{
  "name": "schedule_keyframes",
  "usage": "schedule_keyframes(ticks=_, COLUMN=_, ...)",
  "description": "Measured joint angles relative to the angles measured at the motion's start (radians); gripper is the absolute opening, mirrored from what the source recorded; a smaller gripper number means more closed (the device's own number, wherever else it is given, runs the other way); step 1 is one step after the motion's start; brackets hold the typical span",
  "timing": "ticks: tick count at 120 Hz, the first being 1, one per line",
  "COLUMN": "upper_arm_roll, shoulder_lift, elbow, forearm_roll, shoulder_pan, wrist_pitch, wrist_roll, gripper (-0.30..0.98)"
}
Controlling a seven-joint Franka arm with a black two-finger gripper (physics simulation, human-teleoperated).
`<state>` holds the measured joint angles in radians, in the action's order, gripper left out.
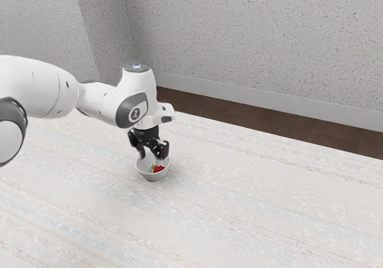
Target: Take strawberry from the bowl
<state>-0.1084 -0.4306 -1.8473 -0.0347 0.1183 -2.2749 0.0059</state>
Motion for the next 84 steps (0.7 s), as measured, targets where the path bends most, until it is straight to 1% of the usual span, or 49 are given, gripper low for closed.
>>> schedule_keyframes(ticks=28, upper_arm_roll=0.006, shoulder_lift=-0.036, elbow=0.006, forearm_roll=0.000, shoulder_pan=-0.012, wrist_pitch=-0.040, wrist_roll=0.013, gripper=0.40)
schedule_keyframes(ticks=84, upper_arm_roll=0.028, shoulder_lift=-0.075, elbow=0.024, forearm_roll=-0.005, shoulder_pan=-0.014, wrist_pitch=-0.073, wrist_roll=0.032, gripper=0.26)
